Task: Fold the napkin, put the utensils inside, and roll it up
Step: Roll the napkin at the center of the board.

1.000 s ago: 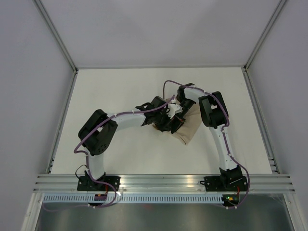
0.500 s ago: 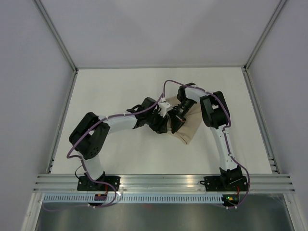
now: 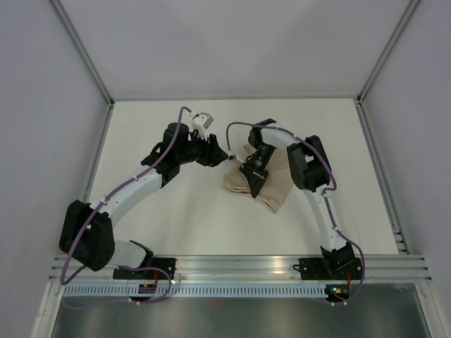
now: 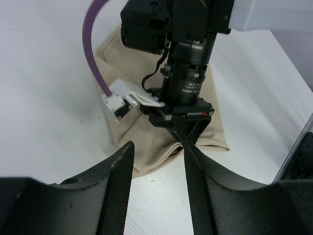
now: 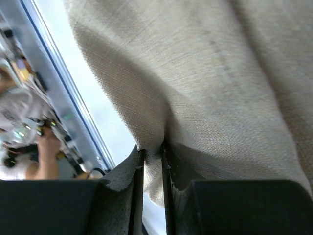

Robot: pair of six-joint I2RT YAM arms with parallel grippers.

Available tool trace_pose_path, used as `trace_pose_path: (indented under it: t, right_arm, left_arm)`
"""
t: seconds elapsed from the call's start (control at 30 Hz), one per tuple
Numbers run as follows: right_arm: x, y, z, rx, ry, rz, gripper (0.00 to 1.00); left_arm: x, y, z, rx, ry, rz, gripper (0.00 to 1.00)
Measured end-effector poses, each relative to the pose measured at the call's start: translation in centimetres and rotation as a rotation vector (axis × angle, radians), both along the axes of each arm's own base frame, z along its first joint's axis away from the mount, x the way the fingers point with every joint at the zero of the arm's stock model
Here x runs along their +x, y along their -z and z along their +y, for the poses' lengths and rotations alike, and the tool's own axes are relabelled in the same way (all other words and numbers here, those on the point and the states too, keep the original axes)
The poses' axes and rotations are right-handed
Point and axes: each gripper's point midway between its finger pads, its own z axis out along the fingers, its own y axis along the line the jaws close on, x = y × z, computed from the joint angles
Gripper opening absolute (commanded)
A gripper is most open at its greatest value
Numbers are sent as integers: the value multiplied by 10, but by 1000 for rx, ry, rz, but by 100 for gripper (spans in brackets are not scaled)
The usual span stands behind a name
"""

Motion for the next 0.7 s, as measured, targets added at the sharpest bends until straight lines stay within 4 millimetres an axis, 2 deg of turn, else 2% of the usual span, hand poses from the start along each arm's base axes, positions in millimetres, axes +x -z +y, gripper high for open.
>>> trace_pose_path:
  t: [0.07,0.2,0.3,0.37,0.47,0.6,0.7]
  right_arm:
    - [-8,0,2,-5,-62,-29,1]
    - [-41,1,2,-18,-221,-55,0]
    - [-63,1,-1,-18,-319,-49,1]
    - [-74,0,-6,-6,-356,-55,0]
    - [-82,0,-17,11,-378,-85,0]
    - [-82,0,-20,28,-383,-141,0]
    - [-82,0,-20,28,-386,-146,1]
  left_arm:
    - [0,-9,5,-3,-33,-13,51]
    - [-2,-32,15,-21,-77,-71,51]
    - [-9,-41,19,-39,-79,-104,51]
    - [-14,-39,21,-47,-78,-116,51]
    - [-18,-27,23,-42,-76,-105,51]
    - [-23,-10,24,-33,-67,-80,49]
    - [-27,-13,19,-53,-28,-84,47]
